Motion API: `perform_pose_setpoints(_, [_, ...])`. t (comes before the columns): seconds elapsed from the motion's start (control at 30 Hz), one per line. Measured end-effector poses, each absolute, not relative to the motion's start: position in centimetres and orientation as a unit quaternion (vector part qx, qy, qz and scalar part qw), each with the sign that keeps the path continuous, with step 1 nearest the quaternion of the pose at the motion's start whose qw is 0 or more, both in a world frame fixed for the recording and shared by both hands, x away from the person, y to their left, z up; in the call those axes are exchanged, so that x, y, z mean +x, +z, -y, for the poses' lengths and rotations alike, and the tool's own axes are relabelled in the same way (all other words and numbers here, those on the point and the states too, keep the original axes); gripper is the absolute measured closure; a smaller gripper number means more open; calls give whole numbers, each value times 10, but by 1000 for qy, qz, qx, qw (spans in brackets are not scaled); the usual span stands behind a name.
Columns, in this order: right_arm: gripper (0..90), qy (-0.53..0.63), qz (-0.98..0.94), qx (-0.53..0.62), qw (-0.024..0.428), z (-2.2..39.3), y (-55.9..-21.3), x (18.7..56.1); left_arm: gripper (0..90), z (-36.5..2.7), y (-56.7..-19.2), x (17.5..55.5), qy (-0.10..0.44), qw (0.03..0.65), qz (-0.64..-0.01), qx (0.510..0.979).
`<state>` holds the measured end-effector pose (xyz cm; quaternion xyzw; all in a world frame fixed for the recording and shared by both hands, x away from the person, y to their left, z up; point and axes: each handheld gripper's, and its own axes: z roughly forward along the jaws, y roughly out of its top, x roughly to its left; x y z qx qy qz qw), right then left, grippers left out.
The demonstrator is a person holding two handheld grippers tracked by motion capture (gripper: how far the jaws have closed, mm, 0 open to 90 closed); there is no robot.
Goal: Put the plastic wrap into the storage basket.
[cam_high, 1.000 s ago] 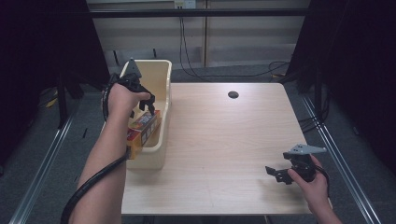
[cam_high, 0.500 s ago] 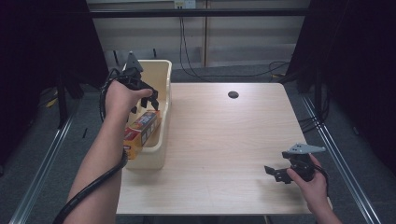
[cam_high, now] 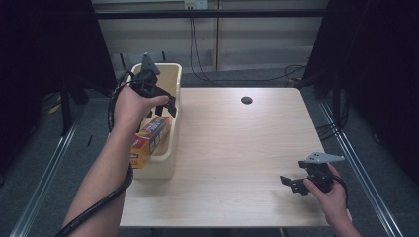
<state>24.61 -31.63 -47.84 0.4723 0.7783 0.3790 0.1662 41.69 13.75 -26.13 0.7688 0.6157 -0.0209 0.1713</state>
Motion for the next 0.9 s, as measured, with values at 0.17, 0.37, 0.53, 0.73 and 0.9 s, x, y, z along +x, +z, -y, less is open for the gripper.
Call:
perform_pose_setpoints(0.17, [22,380,-777,472,167,316,-478,246,218,-127,-259,412,-19,179,-597,782])
perform_pose_setpoints(0.37, [22,380,-777,473,166,316,-477,245,209,-115,-260,407,-23,190,-579,793])
perform_pose_setpoints(0.53, [22,379,-780,469,166,315,-477,246,203,-106,-261,403,-26,196,-564,801])
perform_pose_setpoints(0.73, [22,378,-781,467,168,313,-477,246,196,-95,-263,398,-27,199,-547,813])
perform_pose_setpoints(0.9, [22,379,-782,466,166,313,-476,245,190,-87,-266,395,-25,196,-541,817])
